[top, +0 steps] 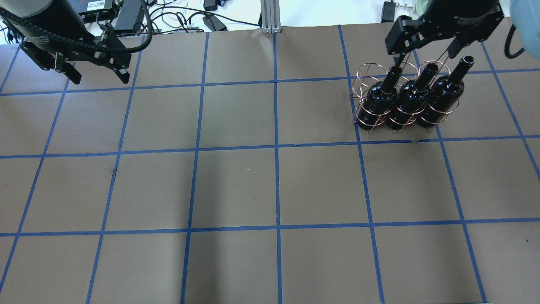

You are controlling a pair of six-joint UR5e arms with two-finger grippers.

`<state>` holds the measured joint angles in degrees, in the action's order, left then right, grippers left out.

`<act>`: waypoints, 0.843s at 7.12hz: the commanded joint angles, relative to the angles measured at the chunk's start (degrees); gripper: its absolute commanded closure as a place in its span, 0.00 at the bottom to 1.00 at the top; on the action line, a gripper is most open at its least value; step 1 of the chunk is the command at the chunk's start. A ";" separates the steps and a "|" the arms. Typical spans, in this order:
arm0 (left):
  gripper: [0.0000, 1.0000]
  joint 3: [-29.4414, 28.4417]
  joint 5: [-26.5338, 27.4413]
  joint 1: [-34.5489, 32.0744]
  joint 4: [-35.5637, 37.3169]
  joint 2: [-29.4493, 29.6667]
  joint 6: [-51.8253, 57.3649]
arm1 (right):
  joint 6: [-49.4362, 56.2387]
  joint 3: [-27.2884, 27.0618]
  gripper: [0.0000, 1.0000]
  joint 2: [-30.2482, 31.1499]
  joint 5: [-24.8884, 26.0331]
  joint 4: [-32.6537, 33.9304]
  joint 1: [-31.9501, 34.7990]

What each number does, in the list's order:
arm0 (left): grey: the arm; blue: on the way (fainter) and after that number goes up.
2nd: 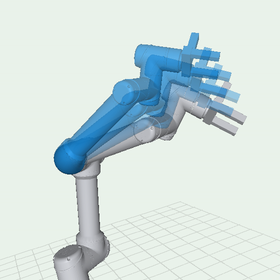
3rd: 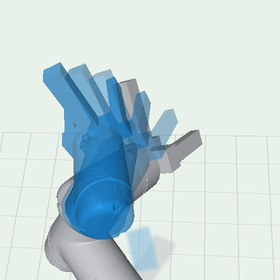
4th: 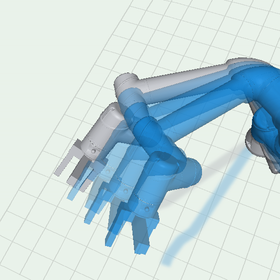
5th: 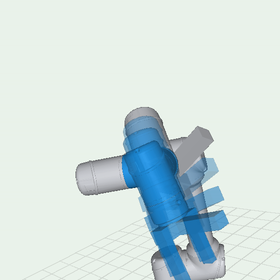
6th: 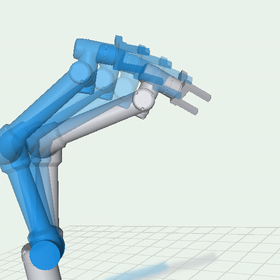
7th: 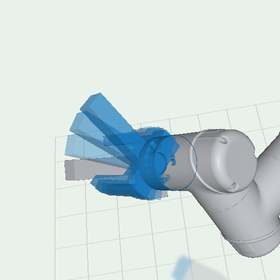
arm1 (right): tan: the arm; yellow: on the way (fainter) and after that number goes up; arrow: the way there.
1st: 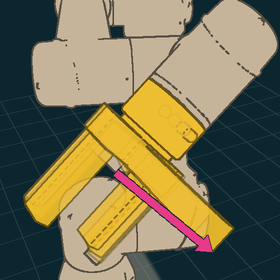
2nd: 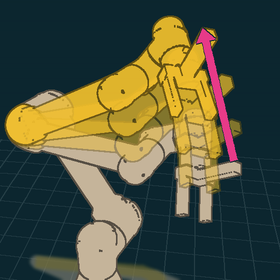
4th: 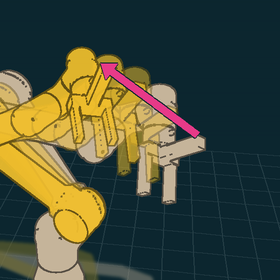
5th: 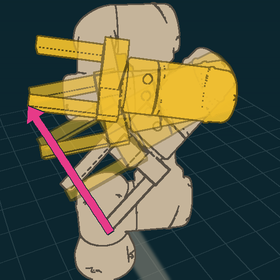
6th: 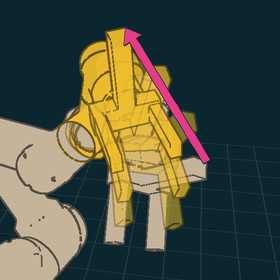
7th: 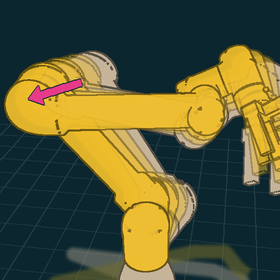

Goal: Place wine into wine basket
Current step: 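Open the right gripper to release the bottle, then raise the open right gripper up from the rack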

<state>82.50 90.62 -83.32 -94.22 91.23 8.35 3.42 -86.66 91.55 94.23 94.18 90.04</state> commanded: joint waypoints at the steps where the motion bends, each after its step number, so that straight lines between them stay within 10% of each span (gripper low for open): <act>1: 0.00 -0.05 -0.01 -0.09 0.00 -0.08 -0.09 | -0.96 -2.89 0.00 1.17 -0.18 0.04 1.28; 6: 0.00 -0.06 -0.09 -4.12 0.09 -1.31 -4.04 | -8.37 -1.14 0.00 2.14 -0.36 -5.66 1.37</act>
<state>82.44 90.62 -86.25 -94.16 89.98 5.76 -0.13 -88.44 93.18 93.94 89.71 91.32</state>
